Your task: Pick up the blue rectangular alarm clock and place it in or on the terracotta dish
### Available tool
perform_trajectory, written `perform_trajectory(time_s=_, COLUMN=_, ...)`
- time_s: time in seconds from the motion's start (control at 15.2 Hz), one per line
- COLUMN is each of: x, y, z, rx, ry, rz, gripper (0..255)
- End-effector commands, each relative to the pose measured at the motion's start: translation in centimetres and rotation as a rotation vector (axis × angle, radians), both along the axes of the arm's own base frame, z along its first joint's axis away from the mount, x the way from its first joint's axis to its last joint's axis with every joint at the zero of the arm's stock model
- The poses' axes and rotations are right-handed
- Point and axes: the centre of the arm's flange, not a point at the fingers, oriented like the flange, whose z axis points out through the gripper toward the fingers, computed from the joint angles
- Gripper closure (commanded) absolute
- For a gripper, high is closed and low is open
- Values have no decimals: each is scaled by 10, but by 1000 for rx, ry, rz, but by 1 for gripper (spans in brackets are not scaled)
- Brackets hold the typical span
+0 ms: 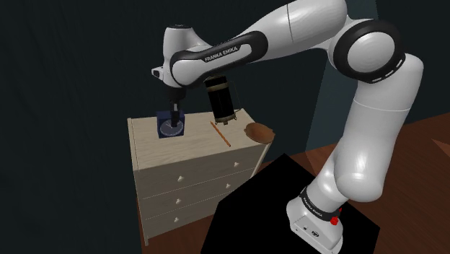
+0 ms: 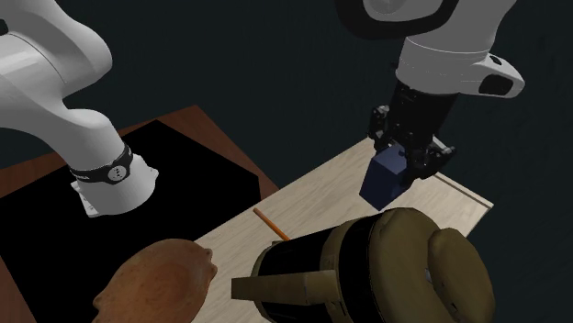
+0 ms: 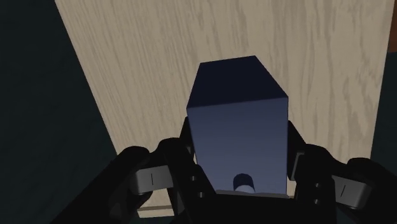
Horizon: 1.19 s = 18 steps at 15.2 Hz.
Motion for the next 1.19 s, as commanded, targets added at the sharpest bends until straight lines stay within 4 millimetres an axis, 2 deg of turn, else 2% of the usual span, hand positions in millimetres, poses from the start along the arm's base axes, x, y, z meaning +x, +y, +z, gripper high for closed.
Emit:
perform_trajectory(time_s=0.0, x=1, y=0, z=10, rx=0, ry=0, rz=0, gripper=255)
perform_trajectory(time_s=1.06, x=1, y=0, z=91, rx=0, ry=0, rz=0, gripper=255)
perform_trajectory(time_s=1.12, x=-5, y=-11, z=91, rx=0, ry=0, rz=0, gripper=255)
